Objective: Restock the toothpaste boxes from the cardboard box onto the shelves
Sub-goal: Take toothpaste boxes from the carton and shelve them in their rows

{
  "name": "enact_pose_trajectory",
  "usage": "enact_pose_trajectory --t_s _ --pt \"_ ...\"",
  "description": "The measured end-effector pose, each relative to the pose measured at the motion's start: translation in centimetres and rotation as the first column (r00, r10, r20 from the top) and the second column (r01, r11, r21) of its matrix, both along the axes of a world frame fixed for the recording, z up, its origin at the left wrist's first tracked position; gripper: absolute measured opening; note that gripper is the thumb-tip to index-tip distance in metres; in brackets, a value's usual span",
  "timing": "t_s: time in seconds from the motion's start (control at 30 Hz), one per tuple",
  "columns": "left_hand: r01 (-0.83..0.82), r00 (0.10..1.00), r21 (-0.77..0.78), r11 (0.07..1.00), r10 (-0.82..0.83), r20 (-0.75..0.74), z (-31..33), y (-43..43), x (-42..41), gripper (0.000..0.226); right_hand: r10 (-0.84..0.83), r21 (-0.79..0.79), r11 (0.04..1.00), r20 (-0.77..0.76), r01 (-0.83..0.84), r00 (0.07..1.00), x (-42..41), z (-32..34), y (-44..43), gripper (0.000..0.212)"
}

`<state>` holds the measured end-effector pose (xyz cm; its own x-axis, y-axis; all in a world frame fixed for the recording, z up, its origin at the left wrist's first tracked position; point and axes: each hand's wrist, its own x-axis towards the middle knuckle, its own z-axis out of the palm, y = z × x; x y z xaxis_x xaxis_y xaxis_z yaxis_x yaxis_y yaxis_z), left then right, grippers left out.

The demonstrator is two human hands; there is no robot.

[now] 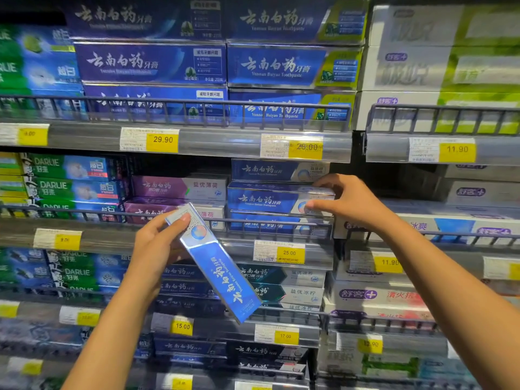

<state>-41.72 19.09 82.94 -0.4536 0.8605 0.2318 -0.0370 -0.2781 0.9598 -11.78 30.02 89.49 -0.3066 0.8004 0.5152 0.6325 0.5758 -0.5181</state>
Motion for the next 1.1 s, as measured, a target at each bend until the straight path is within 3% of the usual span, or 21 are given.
enact_pose_trajectory --t_s 0.17,0.23,0.33,0.37,0.43,0.53,0.6,0.73,0.9,1.0,1.1 --pt "0.028 0.999 0.003 1.000 -0.028 -0.023 0.6 0.1 0.7 0.023 -0.075 0.037 0.997 0.086 0.072 0.993 -0.2 -0.1 -0.2 0.059" --pt "0.046 0.999 0.013 0.999 -0.045 -0.025 1.2 0.0 1.2 0.021 -0.146 0.190 0.974 0.100 0.125 0.984 -0.3 -0.5 -0.7 0.060" --pt "0.094 0.995 0.025 0.995 -0.094 -0.017 2.5 -0.2 2.2 0.018 -0.015 0.376 0.926 0.041 -0.001 0.999 -1.0 -1.5 -3.2 0.045" --pt "0.114 0.993 0.019 0.993 -0.114 -0.034 3.1 -0.2 2.7 0.020 0.053 0.323 0.945 0.018 -0.056 0.998 -1.6 -1.7 -4.4 0.040" --pt "0.165 0.984 -0.008 0.986 -0.165 -0.074 4.3 -0.1 4.0 0.030 0.179 0.043 0.983 -0.064 -0.176 0.982 -3.0 -1.6 -6.5 0.042" --pt "0.276 0.951 -0.077 0.958 -0.284 -0.123 6.0 0.4 6.0 0.055 0.311 -0.240 0.902 -0.218 -0.359 0.925 -4.3 -0.7 -7.7 0.059" --pt "0.347 0.907 -0.152 0.926 -0.372 -0.196 6.7 0.6 7.3 0.071 0.385 -0.316 0.809 -0.350 -0.495 0.854 -4.3 0.1 -8.1 0.052" --pt "0.449 0.814 -0.266 0.853 -0.513 -0.273 7.6 0.5 9.0 0.100 0.422 -0.351 0.758 -0.379 -0.550 0.824 -2.8 1.3 -8.7 0.032" --pt "0.545 0.719 -0.327 0.772 -0.631 -0.292 7.5 0.4 9.9 0.091 0.372 -0.338 0.802 -0.364 -0.493 0.854 -0.8 1.4 -9.3 0.033" --pt "0.598 0.651 -0.372 0.709 -0.701 -0.290 7.4 -0.6 7.9 0.082 0.211 -0.273 0.863 -0.570 -0.425 0.794 0.6 1.0 -8.7 0.017" --pt "0.569 0.706 -0.317 0.759 -0.649 -0.285 6.9 -1.1 5.0 0.095 0.045 -0.279 0.876 -0.766 -0.394 0.642 1.9 0.4 -7.4 0.011"
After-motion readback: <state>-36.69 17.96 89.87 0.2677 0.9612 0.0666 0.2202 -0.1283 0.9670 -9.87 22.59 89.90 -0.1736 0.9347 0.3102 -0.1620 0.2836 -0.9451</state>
